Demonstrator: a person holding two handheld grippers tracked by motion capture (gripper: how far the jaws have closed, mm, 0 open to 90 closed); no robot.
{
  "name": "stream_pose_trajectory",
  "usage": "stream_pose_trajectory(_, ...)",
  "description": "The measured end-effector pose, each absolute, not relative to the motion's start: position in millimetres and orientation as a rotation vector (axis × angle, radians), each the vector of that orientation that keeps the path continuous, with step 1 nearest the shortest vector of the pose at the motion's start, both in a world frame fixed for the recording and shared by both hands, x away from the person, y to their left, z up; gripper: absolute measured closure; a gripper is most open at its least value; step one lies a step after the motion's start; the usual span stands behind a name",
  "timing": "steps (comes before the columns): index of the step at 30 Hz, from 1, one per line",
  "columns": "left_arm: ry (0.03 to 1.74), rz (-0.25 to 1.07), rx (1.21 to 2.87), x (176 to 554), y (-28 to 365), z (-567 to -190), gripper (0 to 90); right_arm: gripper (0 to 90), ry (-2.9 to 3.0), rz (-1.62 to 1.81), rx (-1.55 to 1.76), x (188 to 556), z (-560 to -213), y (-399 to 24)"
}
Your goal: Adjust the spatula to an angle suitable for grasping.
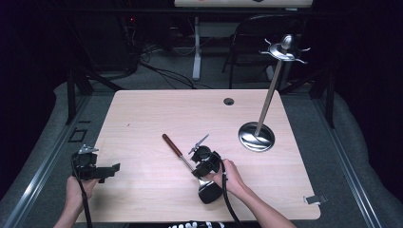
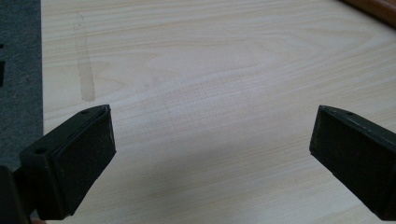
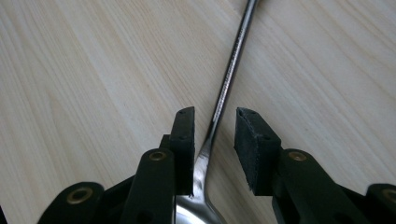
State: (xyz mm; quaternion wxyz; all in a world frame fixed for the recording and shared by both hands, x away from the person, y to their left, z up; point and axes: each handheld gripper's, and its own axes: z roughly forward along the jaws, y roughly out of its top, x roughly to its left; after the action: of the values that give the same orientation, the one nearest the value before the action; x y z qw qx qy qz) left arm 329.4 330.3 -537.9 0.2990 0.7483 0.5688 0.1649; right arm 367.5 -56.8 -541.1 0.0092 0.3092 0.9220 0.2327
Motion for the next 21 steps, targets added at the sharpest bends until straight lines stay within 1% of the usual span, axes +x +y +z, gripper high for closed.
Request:
stream_pose_trajectory(8,1.501,0.424,1.995,329.3,329.9,-538.4,0.2,77.2,2.871,0.671,0.965,368.0,-547.1,-53.8)
stream_pose_trajectory(21,1.471,0.414,2.023,329.1,327.2,-539.3,0.3,79.7,2.847,0.616,0.969,366.9,-546.3,-55.7)
